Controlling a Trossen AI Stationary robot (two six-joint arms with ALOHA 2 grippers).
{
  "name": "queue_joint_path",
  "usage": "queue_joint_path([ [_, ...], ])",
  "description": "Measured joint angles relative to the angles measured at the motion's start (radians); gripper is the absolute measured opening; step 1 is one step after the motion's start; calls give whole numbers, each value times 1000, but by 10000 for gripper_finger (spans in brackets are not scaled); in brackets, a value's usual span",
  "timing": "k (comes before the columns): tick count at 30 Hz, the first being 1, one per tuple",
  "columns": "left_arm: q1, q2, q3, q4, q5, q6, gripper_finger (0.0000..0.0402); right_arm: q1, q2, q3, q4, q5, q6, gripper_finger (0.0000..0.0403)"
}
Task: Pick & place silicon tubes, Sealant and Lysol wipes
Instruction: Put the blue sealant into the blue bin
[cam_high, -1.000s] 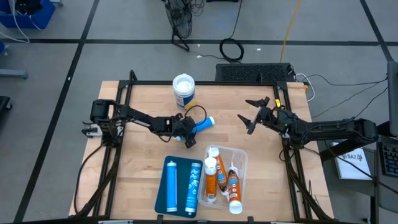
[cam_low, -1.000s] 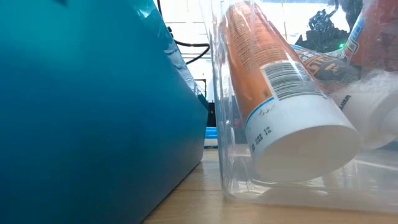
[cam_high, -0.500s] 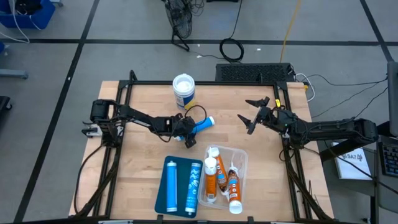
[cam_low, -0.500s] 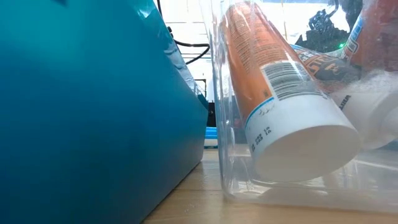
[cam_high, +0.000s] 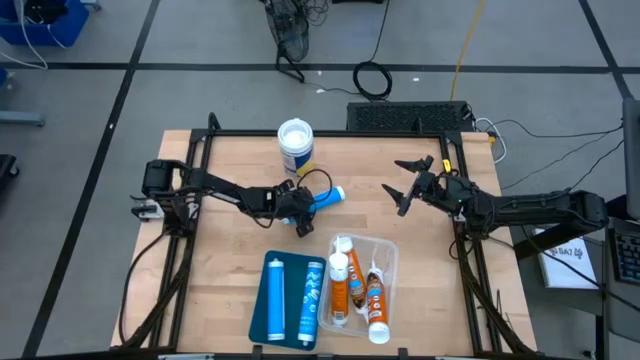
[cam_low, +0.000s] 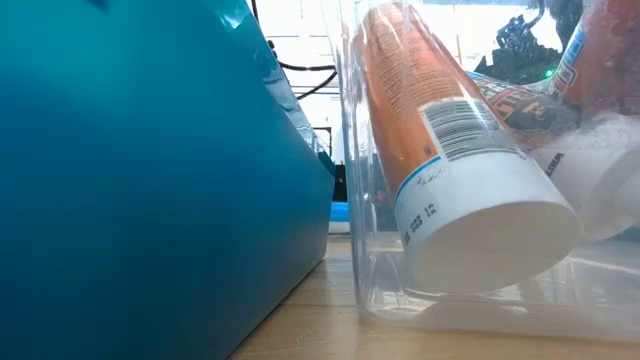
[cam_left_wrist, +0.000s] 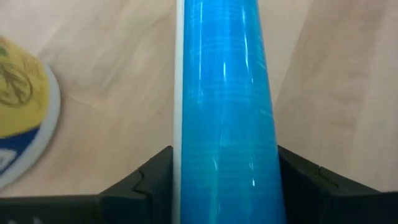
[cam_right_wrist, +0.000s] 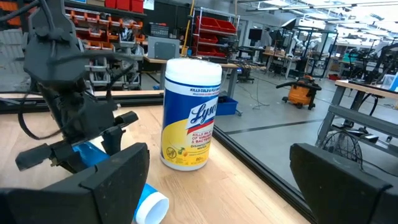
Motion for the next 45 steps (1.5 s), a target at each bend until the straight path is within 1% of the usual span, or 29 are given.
queue_joint_path([
  [3,-20,-61,0,-13,-1,19,213,0,0,0,0,0,0,364],
  [5,-42,-108,1,7,-2,46,213,0,0,0,-7,0,0,364],
  [9,-104,-217,0,1,-30,90,217,0,0,0,-17,0,0,364],
  [12,-169,-310,1,-16,-68,123,221,0,0,0,-15,0,0,364],
  [15,-245,-395,1,-38,-94,157,216,0,0,0,-13,0,0,364],
  [19,-350,-489,1,-73,-130,176,215,0,0,0,-15,0,0,364],
  [22,-426,-517,2,-110,-120,165,222,0,0,0,-14,0,0,364],
  [26,-510,-517,2,-187,-113,130,226,0,0,0,-16,0,0,364],
  [31,-578,-510,2,-254,-91,-9,215,0,0,0,-15,0,0,364],
  [35,-626,-510,2,-249,-74,-111,217,0,0,0,-15,0,0,364],
  [37,-647,-501,2,-248,-102,-197,225,0,0,0,-16,0,0,364],
  [41,-686,-451,2,-249,-200,-435,233,0,0,0,-16,0,0,364],
  [43,-697,-410,2,-234,-240,-594,227,0,0,0,-15,0,0,364],
  [45,-699,-363,2,-187,-272,-784,219,0,0,0,-16,0,0,364],
])
